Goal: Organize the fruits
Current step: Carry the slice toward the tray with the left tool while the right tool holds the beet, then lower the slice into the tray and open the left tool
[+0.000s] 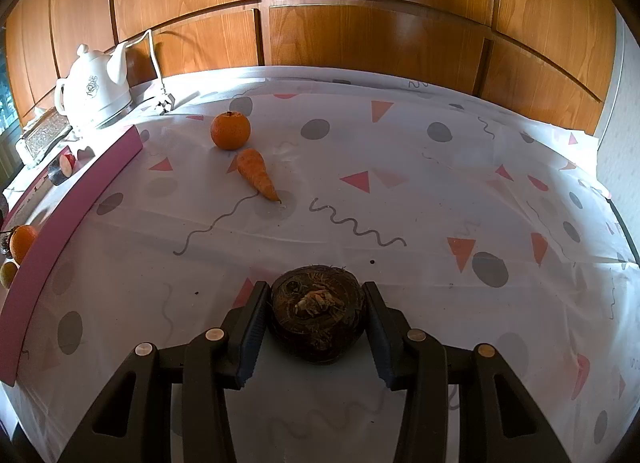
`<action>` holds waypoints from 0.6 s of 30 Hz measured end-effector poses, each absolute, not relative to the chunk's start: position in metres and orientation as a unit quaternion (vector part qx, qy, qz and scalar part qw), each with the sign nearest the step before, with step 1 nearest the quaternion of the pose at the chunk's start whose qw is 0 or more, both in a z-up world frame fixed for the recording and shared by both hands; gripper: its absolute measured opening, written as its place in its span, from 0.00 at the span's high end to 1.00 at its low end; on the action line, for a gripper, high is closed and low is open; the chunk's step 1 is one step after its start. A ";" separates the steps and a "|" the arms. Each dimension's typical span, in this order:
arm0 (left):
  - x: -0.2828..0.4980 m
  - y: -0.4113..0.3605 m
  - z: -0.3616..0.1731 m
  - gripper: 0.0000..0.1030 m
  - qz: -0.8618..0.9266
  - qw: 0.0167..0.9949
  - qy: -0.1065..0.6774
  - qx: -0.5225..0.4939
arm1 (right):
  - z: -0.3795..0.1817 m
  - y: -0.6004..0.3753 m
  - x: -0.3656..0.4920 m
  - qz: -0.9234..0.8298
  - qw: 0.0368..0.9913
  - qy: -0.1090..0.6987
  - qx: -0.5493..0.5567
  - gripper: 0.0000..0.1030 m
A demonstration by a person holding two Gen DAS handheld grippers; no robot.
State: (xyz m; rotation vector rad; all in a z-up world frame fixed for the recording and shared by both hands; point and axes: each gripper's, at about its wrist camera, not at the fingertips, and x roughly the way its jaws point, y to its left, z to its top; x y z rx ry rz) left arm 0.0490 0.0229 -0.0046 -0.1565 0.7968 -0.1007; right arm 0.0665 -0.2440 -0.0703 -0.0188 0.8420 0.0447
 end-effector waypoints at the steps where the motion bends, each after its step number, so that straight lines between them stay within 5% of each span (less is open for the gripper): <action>1: 0.050 0.029 -0.005 0.63 -0.044 0.917 0.388 -0.080 | -0.070 -0.244 0.067 0.022 0.912 0.409 -0.009 0.55; 18: 0.124 0.076 -0.013 0.63 0.042 0.911 0.401 -0.088 | -0.071 -0.245 0.065 0.025 0.913 0.407 -0.002 0.55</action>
